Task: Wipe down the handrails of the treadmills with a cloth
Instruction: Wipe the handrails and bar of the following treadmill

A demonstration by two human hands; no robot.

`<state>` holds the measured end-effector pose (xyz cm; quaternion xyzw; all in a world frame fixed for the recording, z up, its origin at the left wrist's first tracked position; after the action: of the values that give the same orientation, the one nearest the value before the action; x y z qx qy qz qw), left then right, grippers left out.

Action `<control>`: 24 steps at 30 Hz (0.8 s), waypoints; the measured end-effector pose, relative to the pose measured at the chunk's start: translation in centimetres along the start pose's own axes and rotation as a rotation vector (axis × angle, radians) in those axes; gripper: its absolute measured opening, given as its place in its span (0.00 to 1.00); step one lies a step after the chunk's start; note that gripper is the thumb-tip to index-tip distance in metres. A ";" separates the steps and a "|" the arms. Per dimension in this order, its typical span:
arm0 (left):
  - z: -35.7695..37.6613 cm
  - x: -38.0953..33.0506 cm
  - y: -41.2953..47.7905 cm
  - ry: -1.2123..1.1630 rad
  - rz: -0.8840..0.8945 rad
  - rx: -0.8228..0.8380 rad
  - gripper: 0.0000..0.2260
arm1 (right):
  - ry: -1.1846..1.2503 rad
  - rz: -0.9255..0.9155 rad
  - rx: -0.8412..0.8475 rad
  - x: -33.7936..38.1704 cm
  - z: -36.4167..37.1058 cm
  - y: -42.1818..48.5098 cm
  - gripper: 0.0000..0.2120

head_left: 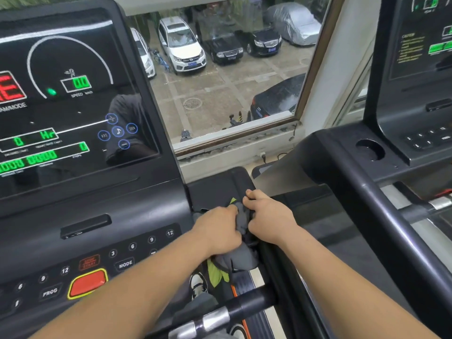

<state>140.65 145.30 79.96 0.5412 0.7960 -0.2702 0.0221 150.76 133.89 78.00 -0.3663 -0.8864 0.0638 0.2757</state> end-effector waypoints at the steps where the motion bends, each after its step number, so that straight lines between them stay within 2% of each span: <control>1: -0.6 0.1 0.6 -0.040 0.002 0.034 0.06 | -0.006 -0.003 -0.006 0.0 0.1 0.1 0.31; 4: -1.4 1.5 1.1 -0.128 0.025 0.009 0.02 | -0.012 -0.004 -0.011 0.2 0.2 0.1 0.29; 8: 2.0 2.0 -0.9 -0.082 0.031 -0.232 0.13 | 0.022 -0.032 -0.017 -0.5 0.5 0.2 0.31; 11: 4.4 1.0 -2.7 -0.068 0.076 -0.379 0.16 | 0.057 -0.025 -0.006 -0.8 0.6 0.0 0.32; 13: 4.3 1.3 -2.4 -0.133 0.091 -0.372 0.16 | 0.077 -0.018 -0.005 -0.8 0.3 0.2 0.33; 16: 3.2 2.4 -1.6 -0.290 0.037 -0.238 0.12 | 0.071 -0.008 0.009 -0.7 -0.1 0.4 0.31; 18: 2.2 2.0 -0.8 -0.190 0.002 -0.163 0.11 | 0.053 -0.006 0.010 -0.6 -0.2 0.6 0.29; 20: 2.0 0.5 -0.6 0.050 -0.039 -0.117 0.14 | 0.045 -0.006 0.021 -0.3 -0.1 0.4 0.29; 22: 2.2 -1.4 -0.9 0.277 -0.061 -0.200 0.18 | 0.082 -0.011 0.022 -0.3 0.1 0.2 0.30; 24: 3.3 -2.6 -2.3 0.348 -0.037 -0.341 0.20 | 0.185 -0.003 0.041 -0.6 0.1 -0.1 0.32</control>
<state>138.89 140.94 78.93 0.5535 0.8316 -0.0350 -0.0292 150.96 133.43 77.68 -0.3635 -0.8563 0.0474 0.3637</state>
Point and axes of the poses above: each hand's wrist, its own y-axis towards the middle knuckle, its own z-axis out of the palm, x = y × z, the point moved 2 cm from there along y, towards the middle knuckle, and after that the axes turned 1 degree about -x, right-handed, at the moved point
